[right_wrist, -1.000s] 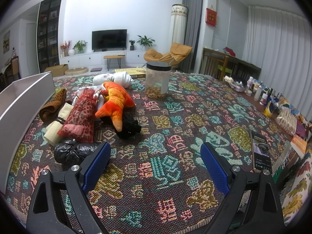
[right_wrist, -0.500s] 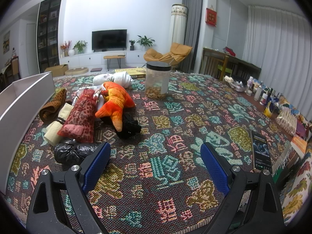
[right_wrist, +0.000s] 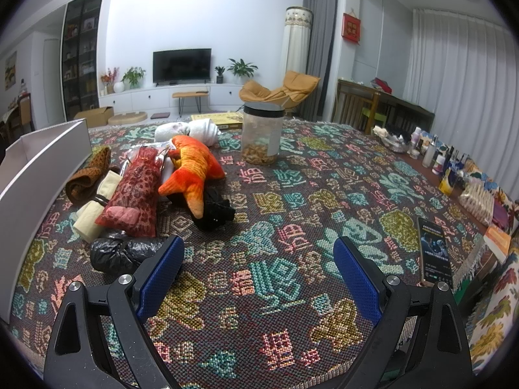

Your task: Organize soft objects

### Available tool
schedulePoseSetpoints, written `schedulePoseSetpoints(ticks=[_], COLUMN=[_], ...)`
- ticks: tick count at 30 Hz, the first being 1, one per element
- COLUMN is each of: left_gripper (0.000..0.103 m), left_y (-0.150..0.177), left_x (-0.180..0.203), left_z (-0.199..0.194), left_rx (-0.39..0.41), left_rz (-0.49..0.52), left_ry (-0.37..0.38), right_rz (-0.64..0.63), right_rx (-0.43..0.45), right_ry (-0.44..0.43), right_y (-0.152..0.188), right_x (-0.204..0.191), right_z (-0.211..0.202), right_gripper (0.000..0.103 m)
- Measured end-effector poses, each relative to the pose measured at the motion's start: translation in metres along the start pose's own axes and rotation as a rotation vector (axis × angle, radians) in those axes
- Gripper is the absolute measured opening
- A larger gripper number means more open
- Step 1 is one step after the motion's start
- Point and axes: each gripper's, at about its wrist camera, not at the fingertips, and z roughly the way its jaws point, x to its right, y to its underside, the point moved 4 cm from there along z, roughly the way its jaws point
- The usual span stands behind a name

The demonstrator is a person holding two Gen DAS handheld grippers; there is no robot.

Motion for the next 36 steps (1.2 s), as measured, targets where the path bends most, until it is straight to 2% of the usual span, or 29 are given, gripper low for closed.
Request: schedulePoseSetpoints(ticks=[12,16,18,24,26,29,33,36], left_gripper=[0.103,0.103,0.103,0.103,0.103,0.103,0.103,0.103], left_y=[0.006,0.016,0.029,0.09,0.103,0.117,0.117,0.116], left_x=[0.0,-0.001,-0.003,-0.011,-0.012,-0.009,-0.009,-0.006], left_z=[0.012,0.028,0.044,0.117,0.129,0.14,0.14,0.141], left_rx=[-0.022,-0.036,-0.064,-0.271,-0.305,-0.354,-0.325,-0.306], left_rz=[-0.005,-0.006,-0.005,-0.016,-0.017,-0.011,-0.013,-0.015], left_ry=[0.01,0.023,0.036,0.065,0.072,0.095,0.111,0.113], right_rz=[-0.004,0.0,0.011,0.061,0.07,0.081,0.106,0.131], right_rx=[-0.002,-0.017,-0.031,-0.074,-0.092,-0.135,-0.2,-0.248], right_ry=[0.001,-0.002,-0.004,-0.015,-0.026,-0.064,-0.214,-0.281], right_y=[0.001,0.002,0.003,0.005,0.006,0.007,-0.001,-0.027], right_x=[0.0,0.0,0.003,0.012,0.012,0.011,0.007,0.003], right_z=[0.0,0.004,0.007,0.016,0.018,0.026,0.043,0.068], right_gripper=[0.095,0.095,0.095,0.095,0.095,0.095,0.095,0.095])
